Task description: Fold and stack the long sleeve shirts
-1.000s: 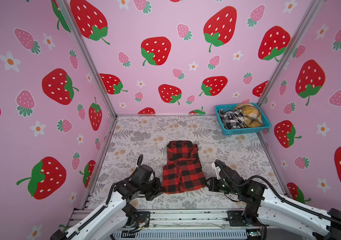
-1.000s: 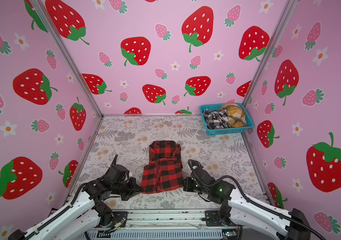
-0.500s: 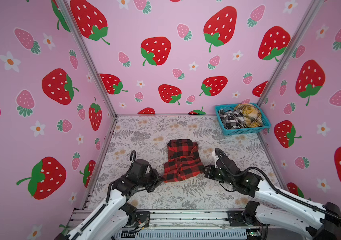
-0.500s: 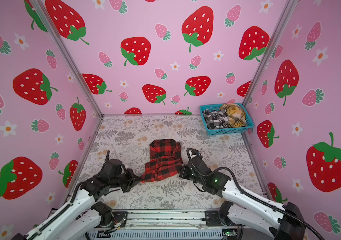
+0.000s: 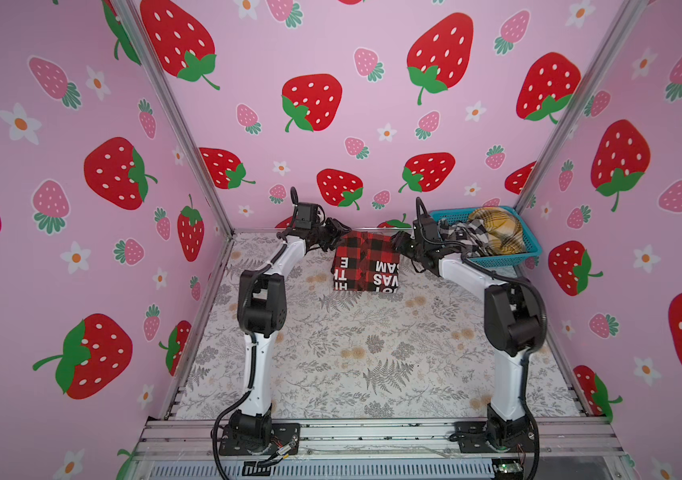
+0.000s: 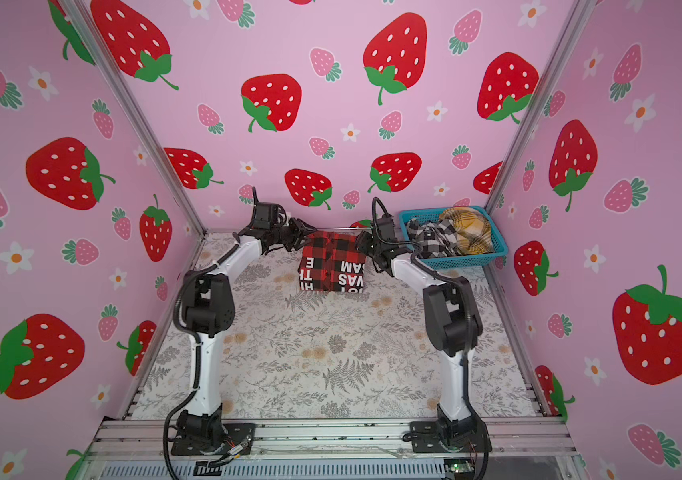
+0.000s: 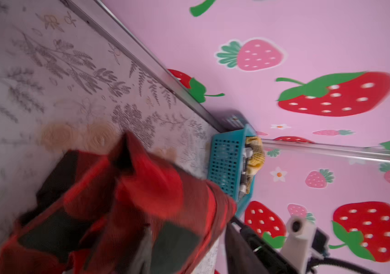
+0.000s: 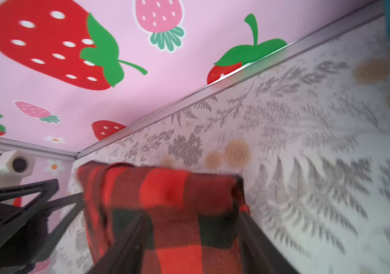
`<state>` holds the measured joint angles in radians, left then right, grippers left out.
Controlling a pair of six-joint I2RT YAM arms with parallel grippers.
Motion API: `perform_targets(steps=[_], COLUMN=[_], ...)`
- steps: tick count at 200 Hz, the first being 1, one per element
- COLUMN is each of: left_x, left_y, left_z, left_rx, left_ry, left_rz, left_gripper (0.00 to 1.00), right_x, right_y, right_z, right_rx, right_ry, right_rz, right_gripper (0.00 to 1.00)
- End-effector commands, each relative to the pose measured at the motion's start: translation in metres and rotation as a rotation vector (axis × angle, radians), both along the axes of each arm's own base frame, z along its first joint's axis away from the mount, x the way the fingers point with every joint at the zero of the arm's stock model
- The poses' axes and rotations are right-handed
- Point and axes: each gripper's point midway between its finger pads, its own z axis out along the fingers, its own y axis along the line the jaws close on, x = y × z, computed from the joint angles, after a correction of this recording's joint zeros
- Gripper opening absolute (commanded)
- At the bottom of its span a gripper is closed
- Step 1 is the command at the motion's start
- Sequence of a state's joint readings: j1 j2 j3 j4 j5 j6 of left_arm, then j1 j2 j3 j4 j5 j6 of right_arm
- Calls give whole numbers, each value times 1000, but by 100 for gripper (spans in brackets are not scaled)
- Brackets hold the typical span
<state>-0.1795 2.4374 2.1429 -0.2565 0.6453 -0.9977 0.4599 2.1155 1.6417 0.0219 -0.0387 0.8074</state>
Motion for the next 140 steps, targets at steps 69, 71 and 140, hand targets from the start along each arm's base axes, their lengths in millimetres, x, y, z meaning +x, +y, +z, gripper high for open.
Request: perform_targets(steps=[69, 71, 140], left_x=[-21, -22, -65], left_y=[-8, -9, -27], left_z=[11, 8, -69], left_rx=[139, 138, 136], left_ry=[21, 28, 229], left_rz=[-25, -29, -100], left_gripper=[48, 47, 34], right_x=[-30, -29, -44], right_y=[27, 29, 60], right_z=[-8, -10, -83], right_rx=[-296, -302, -367], right_ry=[-27, -23, 149], right_rz=[178, 187, 365], right_gripper=[67, 67, 56])
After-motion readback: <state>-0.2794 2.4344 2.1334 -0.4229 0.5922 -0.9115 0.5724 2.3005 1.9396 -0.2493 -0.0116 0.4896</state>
